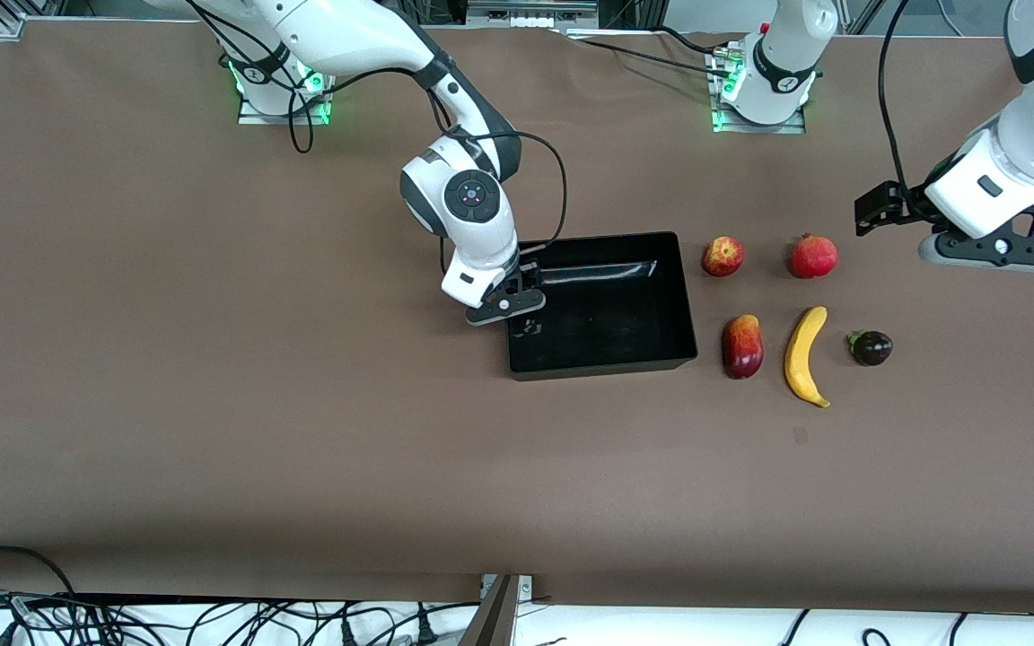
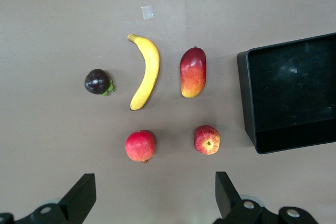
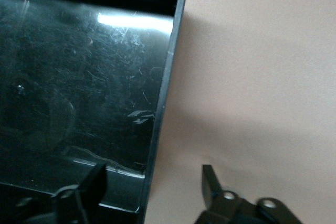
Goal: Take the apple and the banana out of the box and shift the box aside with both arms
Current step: 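Grip the box rim and slide the box away from the fruits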
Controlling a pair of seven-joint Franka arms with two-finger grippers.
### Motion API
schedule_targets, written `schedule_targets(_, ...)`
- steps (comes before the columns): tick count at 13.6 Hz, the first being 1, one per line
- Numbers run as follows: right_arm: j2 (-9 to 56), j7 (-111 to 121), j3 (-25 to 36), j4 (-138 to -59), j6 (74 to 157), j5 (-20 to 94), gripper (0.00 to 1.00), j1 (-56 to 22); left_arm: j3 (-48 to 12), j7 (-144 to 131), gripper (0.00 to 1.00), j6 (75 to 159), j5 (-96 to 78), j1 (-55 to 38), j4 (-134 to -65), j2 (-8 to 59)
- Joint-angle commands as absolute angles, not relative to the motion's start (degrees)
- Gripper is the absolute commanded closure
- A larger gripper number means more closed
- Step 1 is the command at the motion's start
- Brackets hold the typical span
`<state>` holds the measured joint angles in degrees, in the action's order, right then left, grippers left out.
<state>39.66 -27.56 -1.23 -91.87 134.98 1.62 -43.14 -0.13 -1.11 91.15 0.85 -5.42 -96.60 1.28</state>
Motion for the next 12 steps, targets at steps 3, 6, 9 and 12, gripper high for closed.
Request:
schedule_targets(3,40.6,-27.5,-0.4,-90.1,134.6,0.9,1.0,-43.7,0.2,-0.8,0.0,91.7,0.4,-5.2,-92.2,6.7)
schedule_targets(6,39.9,-27.3,-0.3,-89.7,134.2,1.1,1.0,-43.4,0.2,-1.5,0.0,91.7,0.4,-5.2,-90.9,7.1)
schedule_targets(9,37.1,-26.7,0.3,-86.9,129.6,1.5,1.0,-41.4,0.2,-1.1,0.0,91.3,0.0,-5.1,-90.1,6.9)
schedule_targets(12,30.7,-20.6,0.3,-86.0,119.7,2.0,1.0,-34.9,-0.4,-1.1,0.0,91.2,-0.1,-5.4,-89.6,6.8)
